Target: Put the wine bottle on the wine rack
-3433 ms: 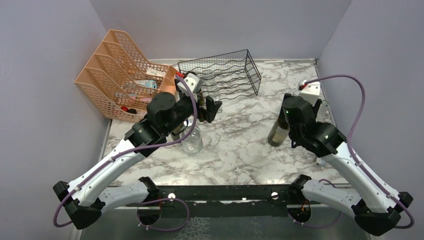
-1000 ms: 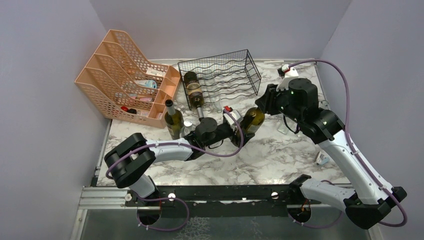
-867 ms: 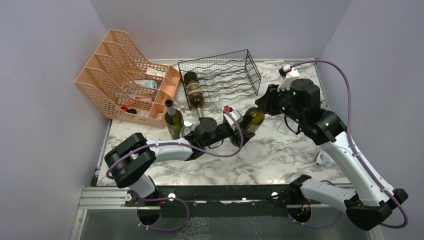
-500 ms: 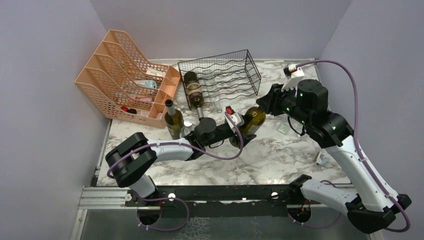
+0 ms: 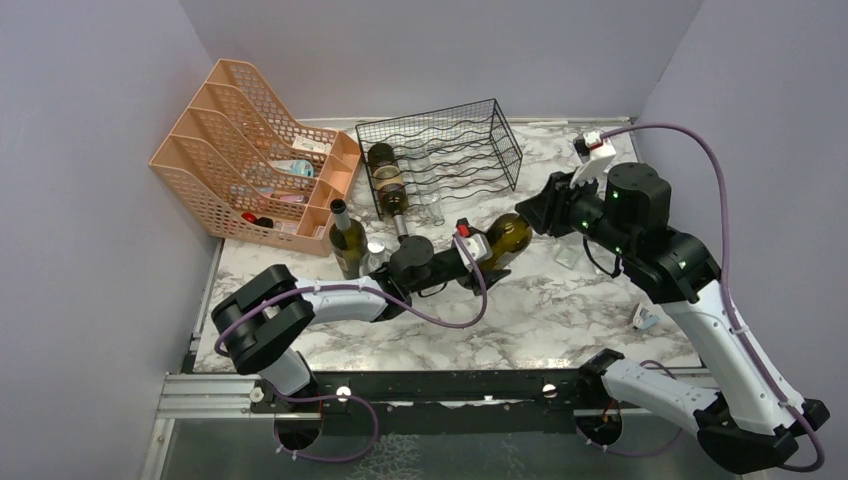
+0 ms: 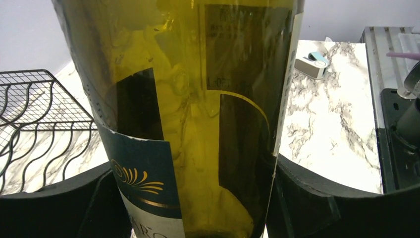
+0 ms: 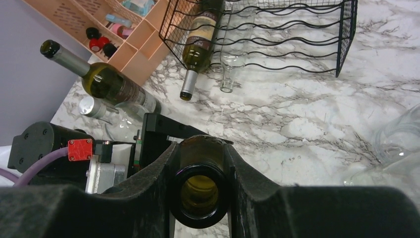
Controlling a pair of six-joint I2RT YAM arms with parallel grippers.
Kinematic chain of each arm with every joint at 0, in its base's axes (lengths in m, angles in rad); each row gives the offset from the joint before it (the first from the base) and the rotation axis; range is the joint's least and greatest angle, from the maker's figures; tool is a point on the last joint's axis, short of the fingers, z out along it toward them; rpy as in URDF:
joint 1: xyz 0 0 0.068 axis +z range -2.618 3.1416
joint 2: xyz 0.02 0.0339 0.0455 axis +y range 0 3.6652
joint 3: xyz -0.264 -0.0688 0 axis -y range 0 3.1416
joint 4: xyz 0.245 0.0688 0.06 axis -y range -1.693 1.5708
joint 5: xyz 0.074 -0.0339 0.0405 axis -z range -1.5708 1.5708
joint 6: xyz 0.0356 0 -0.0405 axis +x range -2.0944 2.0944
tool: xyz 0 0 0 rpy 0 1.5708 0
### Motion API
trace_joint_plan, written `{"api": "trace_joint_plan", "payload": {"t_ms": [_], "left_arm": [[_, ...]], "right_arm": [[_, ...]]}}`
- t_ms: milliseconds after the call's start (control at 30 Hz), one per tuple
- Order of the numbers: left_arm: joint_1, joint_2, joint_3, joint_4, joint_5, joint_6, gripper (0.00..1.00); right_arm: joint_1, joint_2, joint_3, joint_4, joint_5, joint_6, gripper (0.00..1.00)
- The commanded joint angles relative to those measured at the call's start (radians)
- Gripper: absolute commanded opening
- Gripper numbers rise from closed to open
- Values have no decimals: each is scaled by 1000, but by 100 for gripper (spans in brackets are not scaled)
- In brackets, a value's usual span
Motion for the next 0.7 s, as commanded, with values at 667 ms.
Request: {"api": "trace_joint_plan", "payload": {"t_ms": [667], "left_arm": [[5, -133, 160, -242, 39, 1074, 0]], "right_arm": [[-4, -19, 180, -348, -199, -275, 70]]}}
